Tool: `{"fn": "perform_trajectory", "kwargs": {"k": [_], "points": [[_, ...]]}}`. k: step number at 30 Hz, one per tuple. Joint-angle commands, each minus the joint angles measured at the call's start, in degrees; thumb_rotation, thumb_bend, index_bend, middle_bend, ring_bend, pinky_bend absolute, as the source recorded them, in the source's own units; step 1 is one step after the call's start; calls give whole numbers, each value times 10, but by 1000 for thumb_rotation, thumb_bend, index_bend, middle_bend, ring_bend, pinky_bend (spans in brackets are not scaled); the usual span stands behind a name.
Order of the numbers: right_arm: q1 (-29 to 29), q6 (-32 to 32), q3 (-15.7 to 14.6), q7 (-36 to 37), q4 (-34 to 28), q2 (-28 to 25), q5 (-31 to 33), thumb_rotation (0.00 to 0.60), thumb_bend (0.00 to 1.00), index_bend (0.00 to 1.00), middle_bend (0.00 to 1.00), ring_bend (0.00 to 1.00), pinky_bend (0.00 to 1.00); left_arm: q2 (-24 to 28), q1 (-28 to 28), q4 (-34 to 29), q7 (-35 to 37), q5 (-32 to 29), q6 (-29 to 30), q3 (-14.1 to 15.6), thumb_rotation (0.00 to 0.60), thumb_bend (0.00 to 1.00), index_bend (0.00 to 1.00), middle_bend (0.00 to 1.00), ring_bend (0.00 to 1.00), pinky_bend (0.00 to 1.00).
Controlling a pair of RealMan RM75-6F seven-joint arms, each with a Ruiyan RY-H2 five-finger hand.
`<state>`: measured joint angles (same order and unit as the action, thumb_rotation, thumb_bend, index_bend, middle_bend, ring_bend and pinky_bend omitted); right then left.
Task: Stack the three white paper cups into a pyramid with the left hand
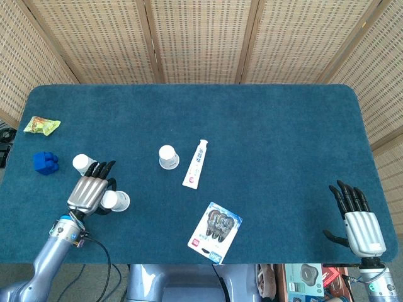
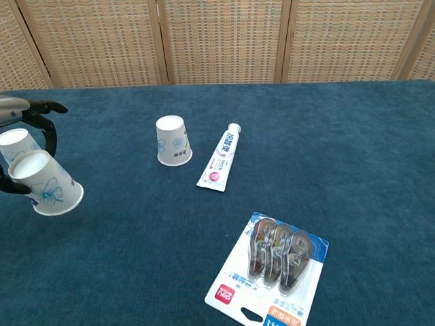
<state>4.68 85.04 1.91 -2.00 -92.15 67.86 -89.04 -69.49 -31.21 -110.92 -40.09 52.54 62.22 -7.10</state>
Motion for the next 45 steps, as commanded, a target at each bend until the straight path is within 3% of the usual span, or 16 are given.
{"fn": "perform_trajectory", "kwargs": {"k": [1,15,22,45], "points": [[1,-2,0,-2,0,0,1,600,0,0,0,0,0,-3,-31,43,5,-55,-22,-22,600,163,467,0,0,0],[2,-7,-1,3,-2,-2,1,600,0,0,0,0,0,-57,-118,174,-8,-212,-65,-46,600,163,467,0,0,0],[2,-6,0,9,-2,-4,3,600,0,0,0,0,0,-72,-137,210,-8,-250,-70,-45,600,163,467,0,0,0],[3,-11,0,6,-2,-4,7,600,0,0,0,0,0,-97,-160,269,19,-272,-80,-29,600,163,467,0,0,0]]}}
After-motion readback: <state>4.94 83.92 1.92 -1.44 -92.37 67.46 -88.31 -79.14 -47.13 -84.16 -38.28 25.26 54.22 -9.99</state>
